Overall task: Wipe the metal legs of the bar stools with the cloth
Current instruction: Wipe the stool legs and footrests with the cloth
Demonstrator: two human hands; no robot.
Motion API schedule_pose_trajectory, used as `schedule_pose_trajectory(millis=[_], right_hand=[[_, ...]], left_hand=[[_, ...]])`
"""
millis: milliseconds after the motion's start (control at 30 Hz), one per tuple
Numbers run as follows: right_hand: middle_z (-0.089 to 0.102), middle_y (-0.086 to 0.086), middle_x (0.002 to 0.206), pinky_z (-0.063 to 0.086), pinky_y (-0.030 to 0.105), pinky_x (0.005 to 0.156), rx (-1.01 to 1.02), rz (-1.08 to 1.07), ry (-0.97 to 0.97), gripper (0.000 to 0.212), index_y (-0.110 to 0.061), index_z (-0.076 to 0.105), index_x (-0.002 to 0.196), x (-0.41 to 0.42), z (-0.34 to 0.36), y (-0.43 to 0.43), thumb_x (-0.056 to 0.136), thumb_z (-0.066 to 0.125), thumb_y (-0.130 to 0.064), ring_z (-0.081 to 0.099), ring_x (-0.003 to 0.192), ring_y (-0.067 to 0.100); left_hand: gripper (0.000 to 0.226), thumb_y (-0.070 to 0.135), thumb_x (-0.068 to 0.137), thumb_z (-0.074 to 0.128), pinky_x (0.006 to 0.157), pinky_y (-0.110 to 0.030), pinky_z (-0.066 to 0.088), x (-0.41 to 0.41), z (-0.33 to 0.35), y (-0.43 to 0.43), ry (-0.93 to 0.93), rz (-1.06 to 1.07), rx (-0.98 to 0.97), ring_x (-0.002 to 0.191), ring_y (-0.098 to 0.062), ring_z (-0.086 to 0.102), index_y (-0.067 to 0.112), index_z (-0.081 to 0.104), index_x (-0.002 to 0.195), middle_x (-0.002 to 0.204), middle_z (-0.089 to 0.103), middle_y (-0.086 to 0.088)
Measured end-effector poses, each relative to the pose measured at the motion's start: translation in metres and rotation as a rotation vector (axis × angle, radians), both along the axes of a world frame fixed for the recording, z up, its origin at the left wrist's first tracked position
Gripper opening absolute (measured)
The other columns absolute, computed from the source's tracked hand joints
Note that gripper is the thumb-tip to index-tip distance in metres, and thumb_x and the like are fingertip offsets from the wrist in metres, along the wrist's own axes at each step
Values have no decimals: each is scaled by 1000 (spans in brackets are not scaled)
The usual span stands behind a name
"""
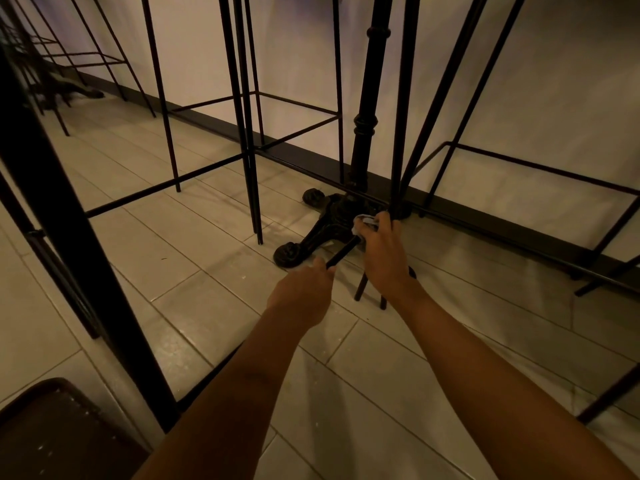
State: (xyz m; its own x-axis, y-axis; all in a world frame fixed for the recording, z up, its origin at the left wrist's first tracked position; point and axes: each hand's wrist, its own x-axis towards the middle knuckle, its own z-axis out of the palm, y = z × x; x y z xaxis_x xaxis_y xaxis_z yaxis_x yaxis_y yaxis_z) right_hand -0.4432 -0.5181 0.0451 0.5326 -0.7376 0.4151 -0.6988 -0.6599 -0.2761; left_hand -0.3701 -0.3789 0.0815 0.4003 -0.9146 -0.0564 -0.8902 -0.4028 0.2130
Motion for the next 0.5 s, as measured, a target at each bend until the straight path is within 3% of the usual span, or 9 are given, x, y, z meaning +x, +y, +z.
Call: schedule_pose_trajectory(millis=[100, 267, 367, 500], right_hand=[[35, 17, 137, 42, 37, 97, 3, 20, -17, 50, -14, 46, 135, -2, -4, 5, 88, 57, -2, 36, 120, 34], [34, 15, 136, 41, 36, 99, -9, 16, 27, 50, -16, 44, 136, -4, -1, -5, 89, 57, -5, 35, 119, 33], [34, 14, 137, 37, 35, 102, 21, -10, 9, 50, -16, 43, 137, -2, 4, -8, 90, 56, -5, 35, 119, 32], [35, 16, 136, 43, 37, 99, 18, -9, -16, 48, -14, 47, 134, -2, 2, 0, 89, 57, -4, 36, 119, 34]], left_hand=[[33, 25, 102, 24, 80, -37, 45, 1, -3, -2, 67, -9, -16, 103, -30, 56, 10, 33, 130, 121, 52, -17], [50, 29, 101, 21, 97, -45, 40, 3, -5, -2, 112, -31, -52, 124, -31, 40, 30, 0, 147, 140, 36, -15], [51, 28, 101, 23, 96, -44, 40, 4, -5, -1, 120, -40, -57, 124, -30, 39, 31, 0, 147, 139, 36, -15], [53, 28, 101, 25, 98, -45, 40, 4, -7, -3, 106, -29, -37, 126, -31, 38, 31, -1, 147, 141, 34, -16]])
